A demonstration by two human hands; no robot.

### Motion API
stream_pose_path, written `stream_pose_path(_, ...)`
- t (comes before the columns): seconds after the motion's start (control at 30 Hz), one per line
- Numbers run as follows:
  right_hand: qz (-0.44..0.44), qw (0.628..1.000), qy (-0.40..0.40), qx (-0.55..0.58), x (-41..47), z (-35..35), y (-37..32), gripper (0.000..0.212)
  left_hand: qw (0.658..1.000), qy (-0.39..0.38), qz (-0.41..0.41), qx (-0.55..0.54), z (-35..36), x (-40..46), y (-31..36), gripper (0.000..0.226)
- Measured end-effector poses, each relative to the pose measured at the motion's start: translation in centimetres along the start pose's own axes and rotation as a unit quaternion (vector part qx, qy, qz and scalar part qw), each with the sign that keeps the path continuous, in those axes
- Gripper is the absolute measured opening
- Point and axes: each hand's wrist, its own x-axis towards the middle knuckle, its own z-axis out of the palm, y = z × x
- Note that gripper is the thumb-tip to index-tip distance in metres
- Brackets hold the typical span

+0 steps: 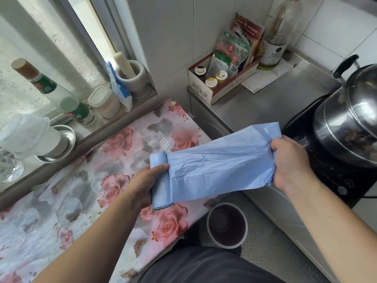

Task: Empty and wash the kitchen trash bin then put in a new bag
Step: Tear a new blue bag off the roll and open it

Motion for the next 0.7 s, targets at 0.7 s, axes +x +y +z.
stream_pose_path(0.7, -0.018, 1.0, -0.013, 0.016, 0.6, 0.1, -0.3, 0.033, 0.986, 0.046, 0.093, 0.127, -0.3, 1.3, 1.3, 0.054)
